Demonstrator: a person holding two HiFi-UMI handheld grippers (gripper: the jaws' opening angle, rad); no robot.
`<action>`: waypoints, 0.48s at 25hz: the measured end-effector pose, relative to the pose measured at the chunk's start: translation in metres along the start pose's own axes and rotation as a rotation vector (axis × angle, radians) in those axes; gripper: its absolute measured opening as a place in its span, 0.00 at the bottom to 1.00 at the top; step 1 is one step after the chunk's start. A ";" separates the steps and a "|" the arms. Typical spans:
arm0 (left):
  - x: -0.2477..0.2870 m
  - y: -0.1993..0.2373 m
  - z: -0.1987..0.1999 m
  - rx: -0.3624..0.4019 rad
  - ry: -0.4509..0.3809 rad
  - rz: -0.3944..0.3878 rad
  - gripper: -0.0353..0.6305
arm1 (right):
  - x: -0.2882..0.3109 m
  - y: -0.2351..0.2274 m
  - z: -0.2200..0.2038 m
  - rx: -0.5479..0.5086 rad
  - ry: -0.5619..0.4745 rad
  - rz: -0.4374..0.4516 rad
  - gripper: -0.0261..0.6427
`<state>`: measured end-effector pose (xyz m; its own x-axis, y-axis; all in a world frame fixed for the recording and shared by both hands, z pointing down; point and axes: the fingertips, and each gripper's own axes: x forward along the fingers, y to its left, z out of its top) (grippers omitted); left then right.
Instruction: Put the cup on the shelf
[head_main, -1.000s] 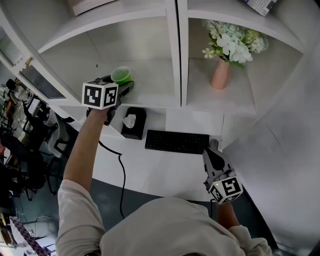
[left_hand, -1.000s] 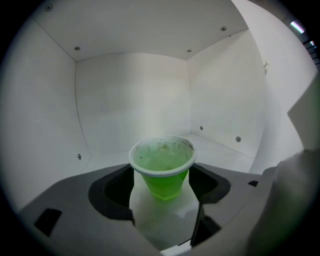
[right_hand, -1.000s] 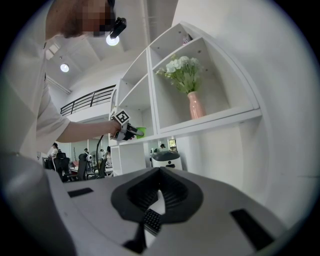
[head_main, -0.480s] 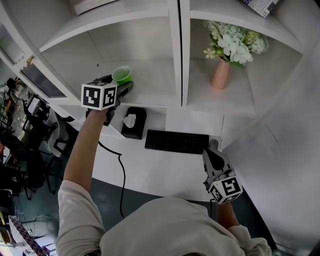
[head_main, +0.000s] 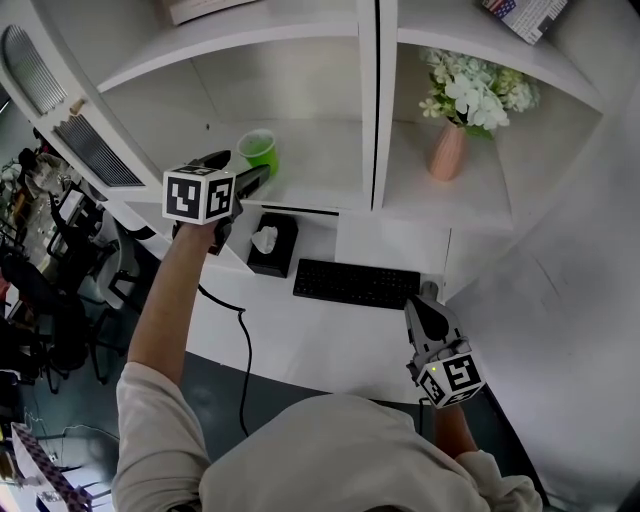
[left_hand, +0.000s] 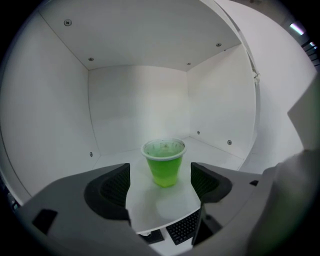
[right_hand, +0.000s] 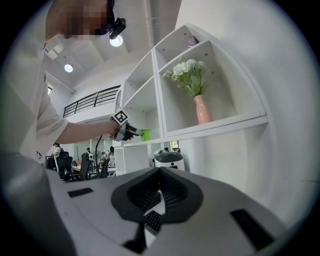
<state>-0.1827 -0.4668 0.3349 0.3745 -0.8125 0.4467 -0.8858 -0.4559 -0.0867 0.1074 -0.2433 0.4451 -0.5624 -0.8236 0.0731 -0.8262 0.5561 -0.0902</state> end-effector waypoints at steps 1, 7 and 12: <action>-0.004 -0.001 0.000 -0.001 -0.004 -0.001 0.61 | 0.000 0.002 0.001 -0.002 -0.001 0.003 0.05; -0.029 -0.004 -0.005 -0.012 -0.029 -0.004 0.61 | -0.001 0.016 0.007 -0.020 -0.006 0.025 0.05; -0.057 -0.007 -0.006 -0.022 -0.071 0.002 0.61 | -0.001 0.030 0.011 -0.032 -0.009 0.048 0.05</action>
<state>-0.1991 -0.4150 0.3155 0.3910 -0.8373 0.3821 -0.8919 -0.4471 -0.0672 0.0833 -0.2268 0.4313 -0.6015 -0.7965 0.0610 -0.7988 0.5985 -0.0616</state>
